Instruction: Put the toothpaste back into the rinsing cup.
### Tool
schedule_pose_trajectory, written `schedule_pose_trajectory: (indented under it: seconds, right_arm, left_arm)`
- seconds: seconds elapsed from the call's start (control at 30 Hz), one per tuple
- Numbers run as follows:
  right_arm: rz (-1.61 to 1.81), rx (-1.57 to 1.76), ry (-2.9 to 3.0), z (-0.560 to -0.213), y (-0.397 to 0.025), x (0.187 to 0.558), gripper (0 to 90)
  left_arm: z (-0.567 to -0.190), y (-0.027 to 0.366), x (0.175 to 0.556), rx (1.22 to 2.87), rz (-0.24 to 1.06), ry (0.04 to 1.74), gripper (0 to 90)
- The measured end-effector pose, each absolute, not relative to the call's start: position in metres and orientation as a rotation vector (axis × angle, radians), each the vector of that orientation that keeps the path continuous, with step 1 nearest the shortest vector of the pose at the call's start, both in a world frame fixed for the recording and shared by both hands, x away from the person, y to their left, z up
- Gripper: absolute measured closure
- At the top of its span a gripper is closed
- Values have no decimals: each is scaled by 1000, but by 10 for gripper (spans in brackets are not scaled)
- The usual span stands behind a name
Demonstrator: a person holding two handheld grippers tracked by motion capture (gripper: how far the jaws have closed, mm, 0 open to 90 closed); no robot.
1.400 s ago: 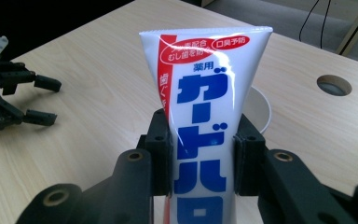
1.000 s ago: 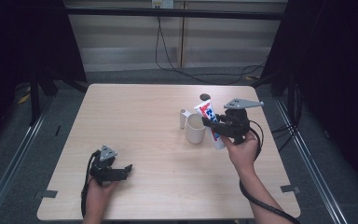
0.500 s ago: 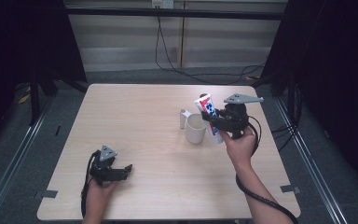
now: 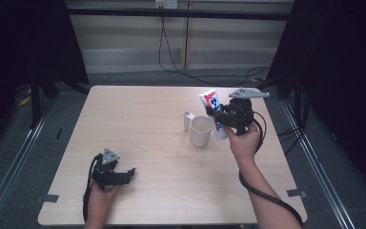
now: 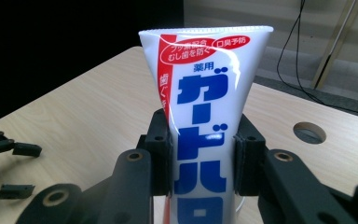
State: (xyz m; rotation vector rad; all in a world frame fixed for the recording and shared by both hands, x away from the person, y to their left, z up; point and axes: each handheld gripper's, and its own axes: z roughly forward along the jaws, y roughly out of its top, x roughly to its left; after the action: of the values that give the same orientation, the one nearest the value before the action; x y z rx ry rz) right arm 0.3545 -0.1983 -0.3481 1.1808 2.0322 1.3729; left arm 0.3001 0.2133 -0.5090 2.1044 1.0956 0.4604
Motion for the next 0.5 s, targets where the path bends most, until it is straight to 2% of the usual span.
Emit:
schedule_pose_trajectory:
  seconds: [0.5]
  right_arm:
    - [1365,1206,2009,-349,-191,373,658]
  left_arm:
    - [-509,213,300,2106,457,1094,163]
